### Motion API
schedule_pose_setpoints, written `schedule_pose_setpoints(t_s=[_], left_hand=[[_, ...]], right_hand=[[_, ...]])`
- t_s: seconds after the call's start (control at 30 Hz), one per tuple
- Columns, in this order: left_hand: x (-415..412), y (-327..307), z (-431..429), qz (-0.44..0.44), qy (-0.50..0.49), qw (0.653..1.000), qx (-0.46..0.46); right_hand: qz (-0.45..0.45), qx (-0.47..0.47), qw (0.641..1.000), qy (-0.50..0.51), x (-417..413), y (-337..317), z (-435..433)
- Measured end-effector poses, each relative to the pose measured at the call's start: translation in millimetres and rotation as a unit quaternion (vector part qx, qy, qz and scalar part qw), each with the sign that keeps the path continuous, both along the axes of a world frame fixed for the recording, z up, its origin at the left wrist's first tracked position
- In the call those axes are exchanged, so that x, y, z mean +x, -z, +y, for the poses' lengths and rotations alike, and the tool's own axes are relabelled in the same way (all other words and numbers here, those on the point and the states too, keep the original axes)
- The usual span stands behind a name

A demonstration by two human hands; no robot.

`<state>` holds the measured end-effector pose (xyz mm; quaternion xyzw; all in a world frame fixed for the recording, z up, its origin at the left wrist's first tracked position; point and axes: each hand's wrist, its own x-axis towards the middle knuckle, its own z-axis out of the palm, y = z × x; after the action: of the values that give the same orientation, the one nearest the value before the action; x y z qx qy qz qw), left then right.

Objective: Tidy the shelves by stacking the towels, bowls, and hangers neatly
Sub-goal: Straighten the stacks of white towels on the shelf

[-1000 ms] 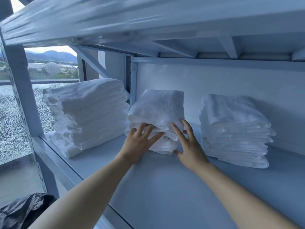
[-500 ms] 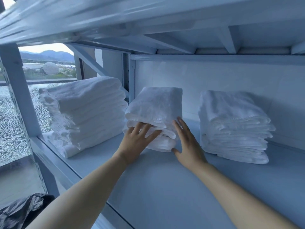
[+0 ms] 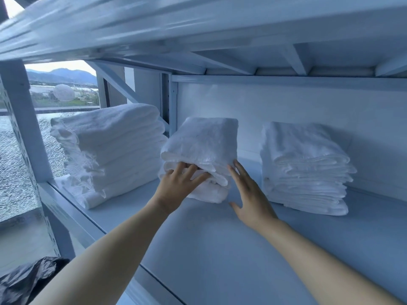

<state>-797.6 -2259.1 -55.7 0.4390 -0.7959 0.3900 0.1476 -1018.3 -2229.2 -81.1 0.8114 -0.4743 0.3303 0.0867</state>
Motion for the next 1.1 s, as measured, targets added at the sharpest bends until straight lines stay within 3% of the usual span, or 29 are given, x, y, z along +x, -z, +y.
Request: schedule_pose_setpoints(t_s=[0.37,0.63,1.1], left_hand=[[74,10,30,0.023,0.018,0.994,-0.104],[98,14,48,0.168,0.014,0.984,-0.059],[54,2,26,0.061,-0.034,0.997,-0.043]], right_hand=[[-0.04,-0.026,0.998,-0.034,33,-16,-11],[-0.076,-0.016,0.994,-0.072,51,-14,-25],[-0.074,0.029,0.993,-0.092,46,0,-36]])
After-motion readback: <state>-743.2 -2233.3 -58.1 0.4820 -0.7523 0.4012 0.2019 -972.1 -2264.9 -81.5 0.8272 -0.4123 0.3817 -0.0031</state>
